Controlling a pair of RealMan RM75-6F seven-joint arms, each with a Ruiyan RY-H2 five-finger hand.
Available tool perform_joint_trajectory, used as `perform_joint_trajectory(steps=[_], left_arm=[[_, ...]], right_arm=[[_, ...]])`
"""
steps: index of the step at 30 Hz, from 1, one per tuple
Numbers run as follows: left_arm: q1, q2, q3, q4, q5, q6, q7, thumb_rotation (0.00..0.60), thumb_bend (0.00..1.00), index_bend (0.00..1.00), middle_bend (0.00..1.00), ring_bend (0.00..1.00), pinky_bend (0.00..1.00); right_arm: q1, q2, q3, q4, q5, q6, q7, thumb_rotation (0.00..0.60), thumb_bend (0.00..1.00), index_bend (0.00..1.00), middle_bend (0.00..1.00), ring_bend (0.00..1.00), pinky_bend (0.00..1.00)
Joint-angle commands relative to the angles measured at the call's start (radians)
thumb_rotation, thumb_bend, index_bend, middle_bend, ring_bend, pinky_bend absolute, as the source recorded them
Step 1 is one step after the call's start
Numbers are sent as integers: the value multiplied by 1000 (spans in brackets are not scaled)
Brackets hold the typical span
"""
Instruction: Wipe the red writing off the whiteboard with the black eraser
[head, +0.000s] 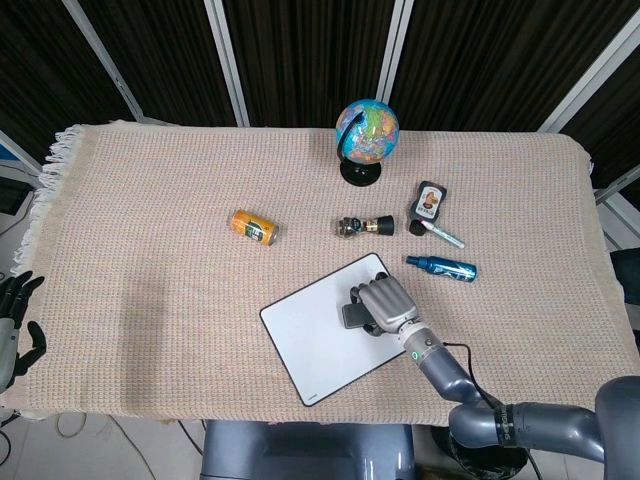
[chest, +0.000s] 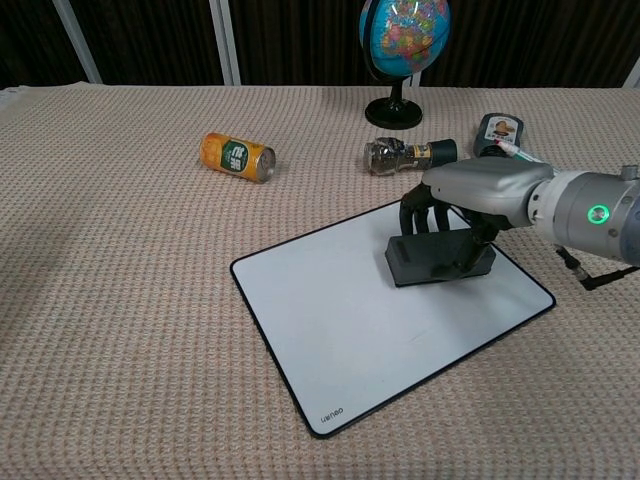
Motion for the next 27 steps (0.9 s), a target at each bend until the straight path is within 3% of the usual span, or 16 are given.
perform_joint_trajectory(steps=[1,7,27], left_arm=[[0,-1,0,0,1,1,2,600,740,116,45,0,0],[1,-1,0,0,1,3,2,600,740,116,45,0,0],[0,2,0,0,1,0,-2,600,740,117,45,0,0]], right_arm=[[-12,16,-15,-21,-3,1,3,600,381,521,490,463,260],[-24,26,-23,-19,-3,-4,15,600,381,521,490,463,260],[27,-58,53,185,40,-71,61,600,381,521,490,463,260]])
